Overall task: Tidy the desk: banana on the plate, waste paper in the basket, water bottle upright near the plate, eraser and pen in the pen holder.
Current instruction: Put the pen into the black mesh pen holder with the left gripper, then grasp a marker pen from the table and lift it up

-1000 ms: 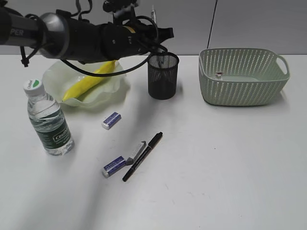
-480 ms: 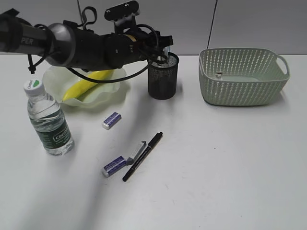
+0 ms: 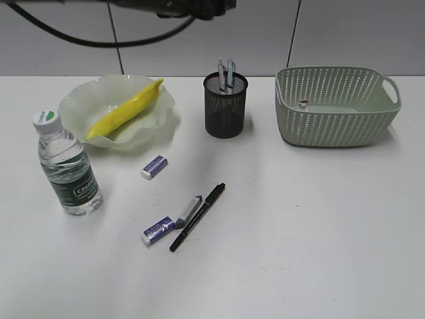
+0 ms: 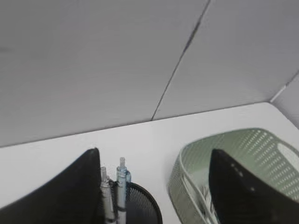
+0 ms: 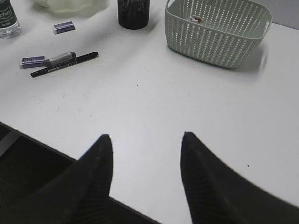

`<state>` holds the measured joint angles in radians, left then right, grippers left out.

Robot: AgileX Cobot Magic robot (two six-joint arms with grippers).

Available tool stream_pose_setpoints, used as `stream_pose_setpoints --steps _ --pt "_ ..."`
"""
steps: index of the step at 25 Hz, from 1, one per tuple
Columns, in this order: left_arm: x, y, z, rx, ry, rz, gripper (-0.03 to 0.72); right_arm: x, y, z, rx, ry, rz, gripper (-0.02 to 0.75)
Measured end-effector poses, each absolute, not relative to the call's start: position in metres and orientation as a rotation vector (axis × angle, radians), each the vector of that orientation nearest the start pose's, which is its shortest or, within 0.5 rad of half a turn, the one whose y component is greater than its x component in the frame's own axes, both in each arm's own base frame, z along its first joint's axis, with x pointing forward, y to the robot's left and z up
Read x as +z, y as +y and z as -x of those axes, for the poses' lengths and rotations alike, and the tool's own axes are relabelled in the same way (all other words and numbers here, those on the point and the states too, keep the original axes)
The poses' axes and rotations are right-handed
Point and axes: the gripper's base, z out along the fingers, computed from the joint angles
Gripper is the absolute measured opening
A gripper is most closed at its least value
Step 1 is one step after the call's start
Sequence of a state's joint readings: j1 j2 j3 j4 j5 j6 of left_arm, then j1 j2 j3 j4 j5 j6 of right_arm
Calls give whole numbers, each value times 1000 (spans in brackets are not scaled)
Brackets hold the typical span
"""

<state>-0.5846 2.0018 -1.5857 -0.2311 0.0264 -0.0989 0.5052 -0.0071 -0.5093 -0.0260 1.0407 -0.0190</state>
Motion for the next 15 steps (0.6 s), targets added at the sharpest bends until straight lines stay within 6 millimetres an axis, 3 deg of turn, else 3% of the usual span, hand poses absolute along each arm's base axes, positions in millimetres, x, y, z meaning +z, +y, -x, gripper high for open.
stream_pose_setpoints --steps 6,10,15 --pt "356 -224 -344 -333 2082 -559 514 281 -5 5 279 1950 522 384" --pt "394 -185 -297 -177 2230 -608 461 281 -5 5 279 1950 522 384" --pt "425 -146 -243 -103 2389 -600 377 282 -5 5 279 1949 522 384"
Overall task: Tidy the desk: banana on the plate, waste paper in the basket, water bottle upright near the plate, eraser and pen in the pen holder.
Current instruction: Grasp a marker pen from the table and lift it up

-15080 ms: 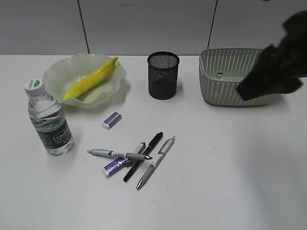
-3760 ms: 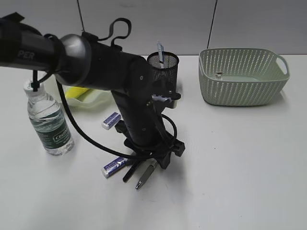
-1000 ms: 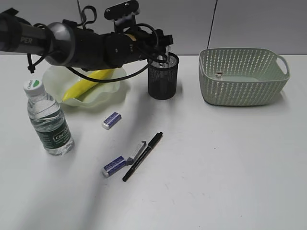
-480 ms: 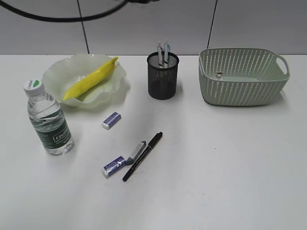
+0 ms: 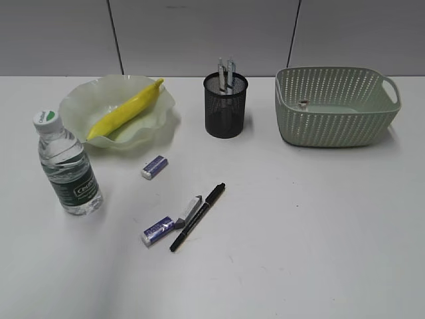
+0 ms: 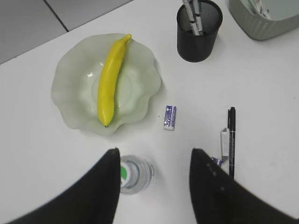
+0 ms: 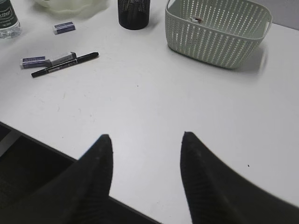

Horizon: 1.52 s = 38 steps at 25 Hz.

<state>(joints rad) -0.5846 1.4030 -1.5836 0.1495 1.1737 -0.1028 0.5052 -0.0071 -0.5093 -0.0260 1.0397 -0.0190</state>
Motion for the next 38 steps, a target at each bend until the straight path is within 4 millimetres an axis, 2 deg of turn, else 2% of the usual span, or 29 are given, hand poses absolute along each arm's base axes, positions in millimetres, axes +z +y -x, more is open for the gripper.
stream_pose_setpoints --steps 2,5,6,9,12,16,21,25,28,30,34,38 --pt "437 -131 -221 -122 2371 -568 345 281 -5 5 279 1950 522 384" --pt "441 -107 -183 -157 2350 -520 323 281 -5 5 279 1950 522 384" --pt "436 -99 -172 -161 2357 -509 320 281 -5 5 279 1950 522 384" --pt "414 -70 -128 -176 2362 -483 319 282 -5 5 279 1949 522 384" --pt "380 -42 -84 -195 2357 -477 317 282 -5 5 279 1949 522 384" --pt "332 -16 -39 -253 2309 -465 316 282 -5 5 280 1949 522 384" --pt "297 6 -1 -361 2129 -425 314 282 -4 4 282 1954 523 384" --pt "290 15 12 -392 2036 -403 310 286 8 -10 323 2049 549 384" --pt "291 13 8 -393 2030 -403 310 297 27 -33 382 2181 572 384" --pt "291 12 7 -393 2019 -401 310 307 43 -57 408 2292 587 384" --pt "288 10 3 -393 2005 -401 310 328 83 -118 463 2478 572 384" --pt "288 10 3 -389 2003 -401 310 338 122 -183 521 2648 402 384"
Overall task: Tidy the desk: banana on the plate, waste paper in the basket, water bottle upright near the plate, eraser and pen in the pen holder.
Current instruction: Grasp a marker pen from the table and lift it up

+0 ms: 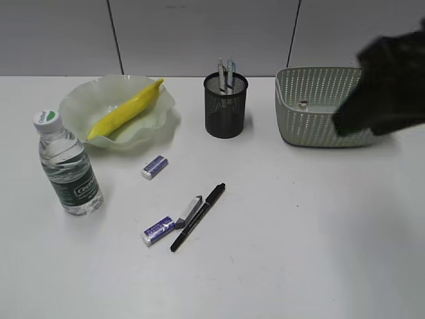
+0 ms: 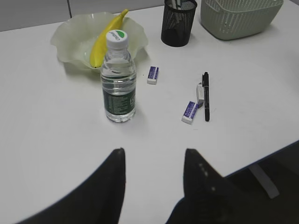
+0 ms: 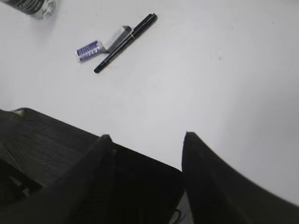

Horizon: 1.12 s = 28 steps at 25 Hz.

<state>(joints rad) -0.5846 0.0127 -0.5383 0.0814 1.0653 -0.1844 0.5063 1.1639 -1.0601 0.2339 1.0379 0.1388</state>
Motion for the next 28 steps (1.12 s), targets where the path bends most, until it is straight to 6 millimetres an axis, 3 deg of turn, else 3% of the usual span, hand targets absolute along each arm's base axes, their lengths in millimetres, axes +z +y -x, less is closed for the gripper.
stream_pose_setpoints --steps 2,6,8,13,21,28 --pt "288 10 3 -390 1999 -400 310 339 140 -212 540 2705 335 384" --pt "288 10 3 -390 1999 -400 310 318 176 -255 533 2823 248 384" --pt "288 10 3 -390 1999 -400 310 305 196 -266 511 2878 214 384" --pt "288 10 3 -390 1999 -400 310 267 235 -297 437 3020 -54 384" --pt "288 11 5 -396 1981 -396 310 210 259 -327 256 3155 -585 384" --pt "288 11 5 -396 1981 -396 310 176 274 -343 292 3091 -838 384"
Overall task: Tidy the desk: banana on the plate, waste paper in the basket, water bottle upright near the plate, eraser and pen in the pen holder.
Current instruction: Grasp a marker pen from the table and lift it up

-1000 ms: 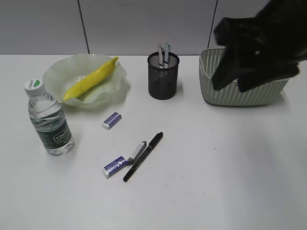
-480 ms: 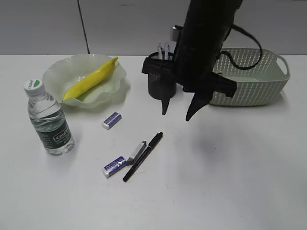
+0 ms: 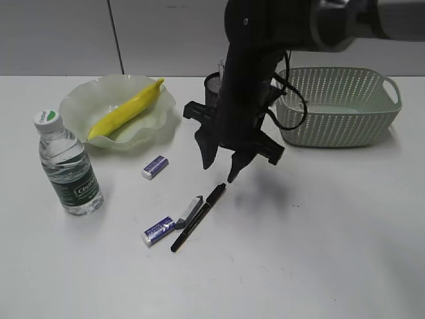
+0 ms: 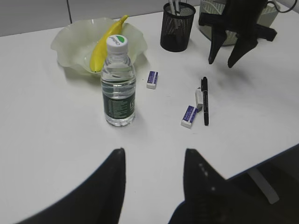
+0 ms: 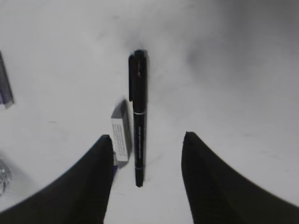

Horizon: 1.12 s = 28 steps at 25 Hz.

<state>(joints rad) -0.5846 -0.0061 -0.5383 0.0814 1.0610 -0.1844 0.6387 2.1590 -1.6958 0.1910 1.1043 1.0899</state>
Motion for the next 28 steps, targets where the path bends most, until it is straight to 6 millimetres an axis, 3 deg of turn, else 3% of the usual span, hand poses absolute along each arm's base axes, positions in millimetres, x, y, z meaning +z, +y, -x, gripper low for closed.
stream_pose_setpoints --steps 4,9,17,24,28 --pt "288 11 5 -396 1981 -396 310 158 281 -349 332 3043 -902 384" --pt "288 11 5 -396 1981 -396 310 133 281 -352 253 3048 -949 384" --pt "288 11 5 -396 1981 -396 310 111 283 -358 257 3014 -968 384" --pt "288 11 5 -396 1981 -396 310 106 282 -360 235 2987 -994 375" --pt "288 11 5 -396 1981 -396 310 106 282 -361 230 2983 -995 284"
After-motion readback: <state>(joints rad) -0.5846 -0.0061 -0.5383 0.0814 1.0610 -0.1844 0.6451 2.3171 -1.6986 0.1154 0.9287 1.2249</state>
